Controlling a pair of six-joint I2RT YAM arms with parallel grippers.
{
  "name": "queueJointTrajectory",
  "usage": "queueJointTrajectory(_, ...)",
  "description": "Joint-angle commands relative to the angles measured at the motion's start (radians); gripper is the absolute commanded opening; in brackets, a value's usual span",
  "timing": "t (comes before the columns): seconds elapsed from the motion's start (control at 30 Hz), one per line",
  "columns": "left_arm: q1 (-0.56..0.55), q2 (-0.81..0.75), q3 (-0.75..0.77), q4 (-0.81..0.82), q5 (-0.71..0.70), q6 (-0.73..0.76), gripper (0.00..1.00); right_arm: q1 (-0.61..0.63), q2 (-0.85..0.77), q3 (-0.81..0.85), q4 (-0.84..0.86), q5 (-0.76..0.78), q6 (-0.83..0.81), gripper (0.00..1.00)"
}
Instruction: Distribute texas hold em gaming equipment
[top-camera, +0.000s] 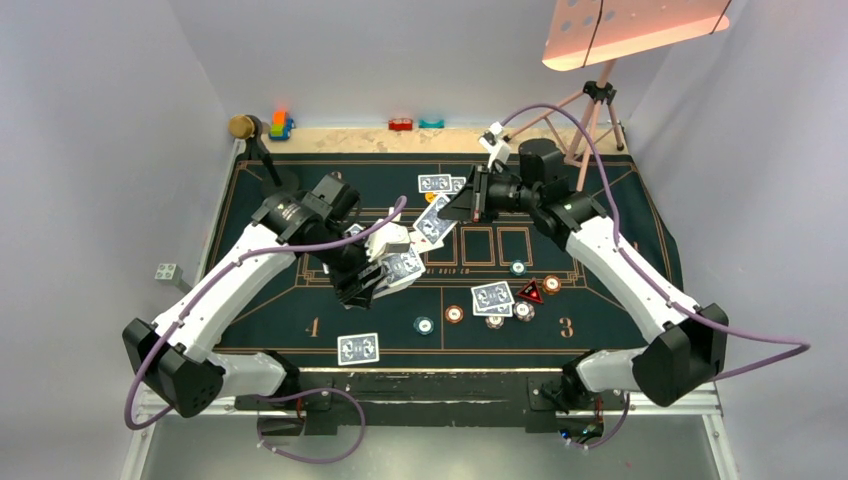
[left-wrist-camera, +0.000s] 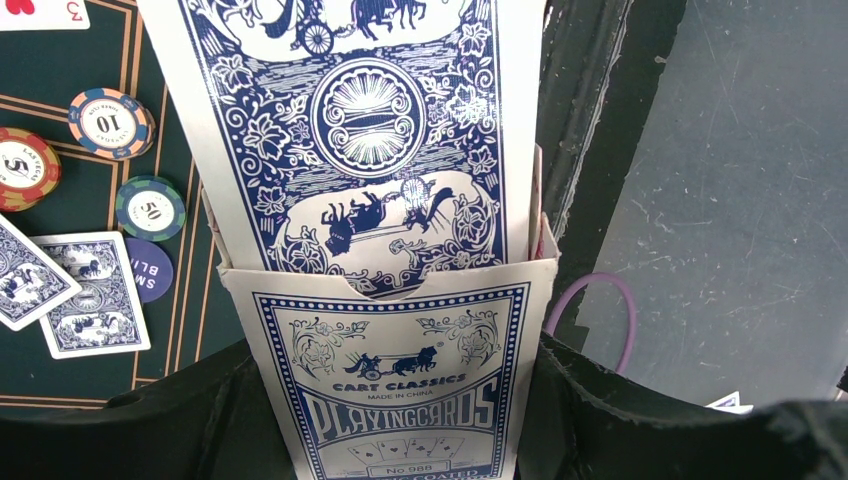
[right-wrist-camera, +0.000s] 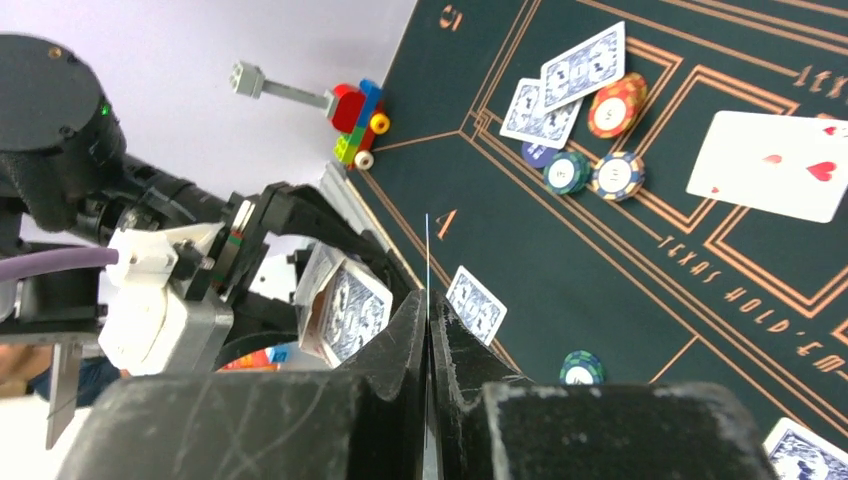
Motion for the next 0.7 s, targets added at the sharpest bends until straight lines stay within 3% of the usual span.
queueJointTrajectory(0.0, -0.001, -0.034, 0.013, 0.012, 0.030, -0.005, 0.00, -0.037, -0.021, 0.058, -0.079, 0.083, -0.086, 0.02)
queueJointTrajectory(0.3, -0.001, -0.048, 0.018, -0.007, 0.027, 0.002, 0.00, -0.019, 0.140, 0.154, -0.276, 0.575, -0.280, 0.00)
queueJointTrajectory(0.67, -0.001, -0.068, 0.021, -0.044, 0.014, 0.013, 0.00, 0.210, 0.406, 0.322, -0.367, 1.218, -0.315, 0.00)
